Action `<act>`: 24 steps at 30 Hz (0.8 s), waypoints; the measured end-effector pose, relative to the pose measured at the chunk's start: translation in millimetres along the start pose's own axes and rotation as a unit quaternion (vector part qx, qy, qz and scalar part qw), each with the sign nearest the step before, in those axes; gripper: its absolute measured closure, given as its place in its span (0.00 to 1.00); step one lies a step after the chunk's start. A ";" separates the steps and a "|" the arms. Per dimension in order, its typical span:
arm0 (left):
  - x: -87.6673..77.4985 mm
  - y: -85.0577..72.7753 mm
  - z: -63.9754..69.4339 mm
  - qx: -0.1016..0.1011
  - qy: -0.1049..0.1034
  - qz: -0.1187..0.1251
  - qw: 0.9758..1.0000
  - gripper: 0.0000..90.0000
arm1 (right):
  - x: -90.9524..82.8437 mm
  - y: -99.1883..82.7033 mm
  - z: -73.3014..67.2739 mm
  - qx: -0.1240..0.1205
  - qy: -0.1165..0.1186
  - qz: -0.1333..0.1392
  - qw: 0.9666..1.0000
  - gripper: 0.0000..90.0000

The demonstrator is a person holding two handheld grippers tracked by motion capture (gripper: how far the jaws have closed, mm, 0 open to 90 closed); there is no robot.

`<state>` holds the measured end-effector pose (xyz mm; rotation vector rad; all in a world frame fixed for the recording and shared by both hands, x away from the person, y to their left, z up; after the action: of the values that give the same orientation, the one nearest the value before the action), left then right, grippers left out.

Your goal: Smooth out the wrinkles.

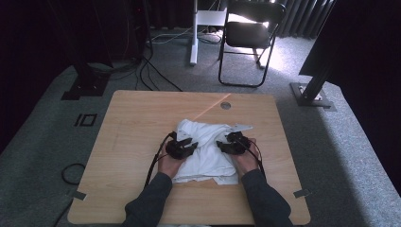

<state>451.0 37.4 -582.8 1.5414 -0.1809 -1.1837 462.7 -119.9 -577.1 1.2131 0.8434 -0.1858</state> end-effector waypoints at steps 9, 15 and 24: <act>-0.9 -0.1 0.1 -0.004 -0.001 0.005 1.000 0.73 | -24.6 -8.3 9.2 0.011 0.016 0.013 1.000 0.95; -1.5 0.1 0.2 -0.008 -0.004 0.008 1.000 0.73 | -39.2 -17.1 12.6 0.015 0.019 0.016 1.000 0.94; -3.0 0.0 0.0 -0.012 -0.008 0.014 1.000 0.72 | -43.5 -47.4 26.8 0.013 -0.036 -0.028 0.999 0.91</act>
<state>449.5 39.4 -581.0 1.5050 -0.1976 -1.1719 419.3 -174.2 -581.4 1.1999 0.8147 -0.2859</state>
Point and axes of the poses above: each handheld gripper's, and its own axes: x roughly forward along the jaws, y roughly out of its top, z roughly to its right, the point moved 9 cm from there along x, roughly forward along the jaws, and after that the axes turned 11 degrees about -y, right-handed, at the moved point
